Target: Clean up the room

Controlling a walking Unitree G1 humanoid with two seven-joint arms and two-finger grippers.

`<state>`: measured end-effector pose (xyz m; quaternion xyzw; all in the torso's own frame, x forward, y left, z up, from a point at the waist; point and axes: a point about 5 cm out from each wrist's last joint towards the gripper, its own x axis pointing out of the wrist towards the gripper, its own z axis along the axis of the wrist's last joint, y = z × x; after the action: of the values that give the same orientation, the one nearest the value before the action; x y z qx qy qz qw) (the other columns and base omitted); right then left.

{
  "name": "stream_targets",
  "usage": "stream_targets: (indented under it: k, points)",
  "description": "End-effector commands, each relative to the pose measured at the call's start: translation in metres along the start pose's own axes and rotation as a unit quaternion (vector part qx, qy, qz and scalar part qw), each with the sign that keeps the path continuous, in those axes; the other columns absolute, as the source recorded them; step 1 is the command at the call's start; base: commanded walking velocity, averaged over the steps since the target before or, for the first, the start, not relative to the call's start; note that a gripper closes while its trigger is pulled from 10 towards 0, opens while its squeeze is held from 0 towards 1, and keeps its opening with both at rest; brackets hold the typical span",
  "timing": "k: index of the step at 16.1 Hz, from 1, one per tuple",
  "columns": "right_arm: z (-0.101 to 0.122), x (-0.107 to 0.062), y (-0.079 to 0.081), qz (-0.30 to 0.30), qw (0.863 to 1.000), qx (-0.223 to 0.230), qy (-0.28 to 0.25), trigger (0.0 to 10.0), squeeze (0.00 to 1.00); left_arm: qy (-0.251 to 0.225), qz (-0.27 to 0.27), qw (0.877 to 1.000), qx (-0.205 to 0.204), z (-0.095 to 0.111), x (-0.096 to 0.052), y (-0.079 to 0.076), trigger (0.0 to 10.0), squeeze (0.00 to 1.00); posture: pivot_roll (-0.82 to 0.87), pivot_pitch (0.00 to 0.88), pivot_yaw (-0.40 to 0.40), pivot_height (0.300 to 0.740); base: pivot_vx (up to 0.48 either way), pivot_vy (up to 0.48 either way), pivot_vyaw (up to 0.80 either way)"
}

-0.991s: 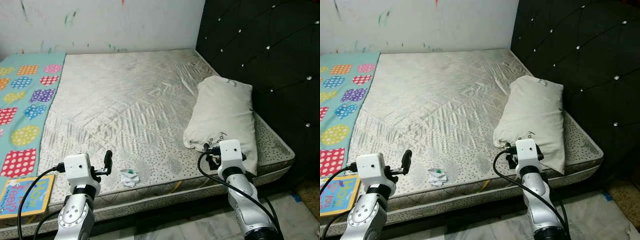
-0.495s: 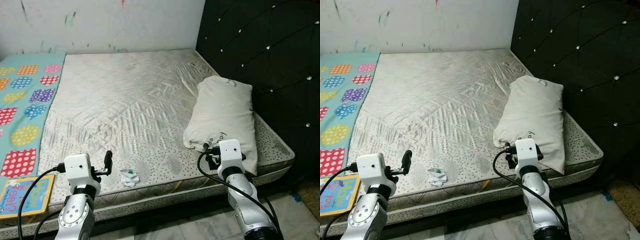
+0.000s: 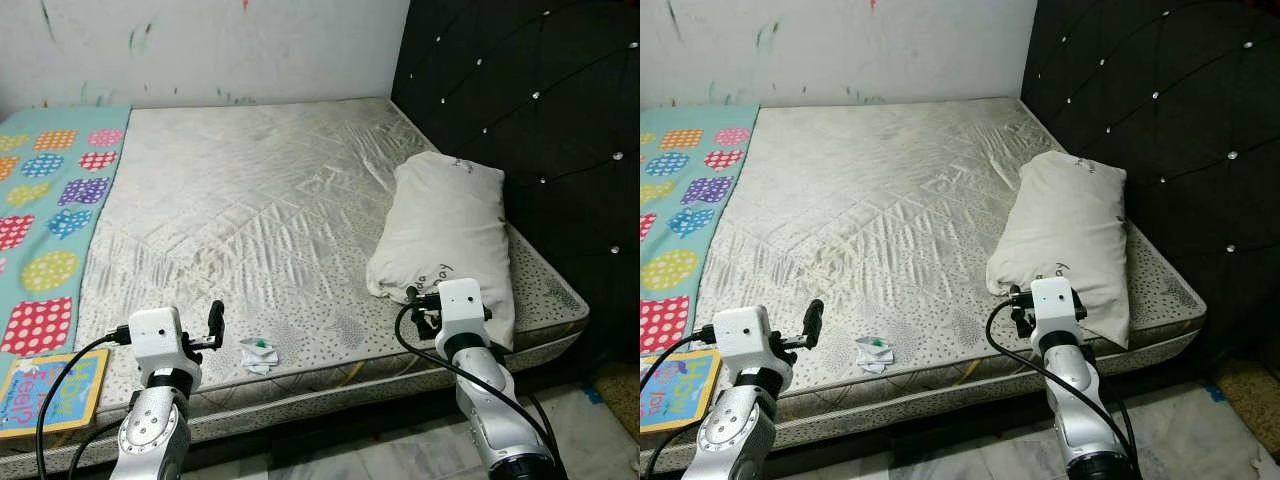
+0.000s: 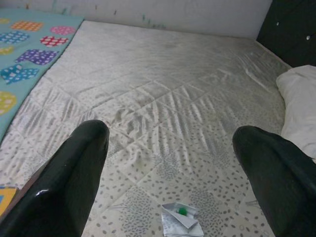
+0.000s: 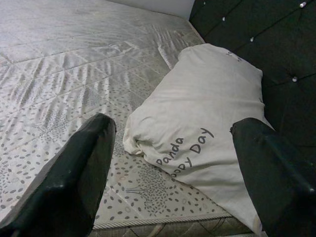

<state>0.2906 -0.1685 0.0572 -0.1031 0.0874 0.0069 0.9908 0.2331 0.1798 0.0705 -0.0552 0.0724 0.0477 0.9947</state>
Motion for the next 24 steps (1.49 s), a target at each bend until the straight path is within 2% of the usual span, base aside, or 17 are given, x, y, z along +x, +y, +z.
stream_targets:
  k: [1, 24]
  points:
    - [0.0015, 0.0009, -0.0025, -0.003, 1.000, 0.004, -0.002, 10.0, 0.00, 0.008, -0.005, 1.000, 0.005, -0.0021, 0.0005, -0.0020, 10.0, 0.00, -0.04, 0.000, -0.049, 0.740, 0.000, 0.000, 0.00]
    - [0.0020, 0.0023, -0.0030, -0.003, 1.000, 0.004, -0.003, 10.0, 0.00, 0.006, -0.013, 1.000, 0.000, -0.0020, 0.0058, -0.0072, 10.0, 0.00, -0.06, 0.000, -0.049, 0.740, 0.000, 0.000, 0.00]
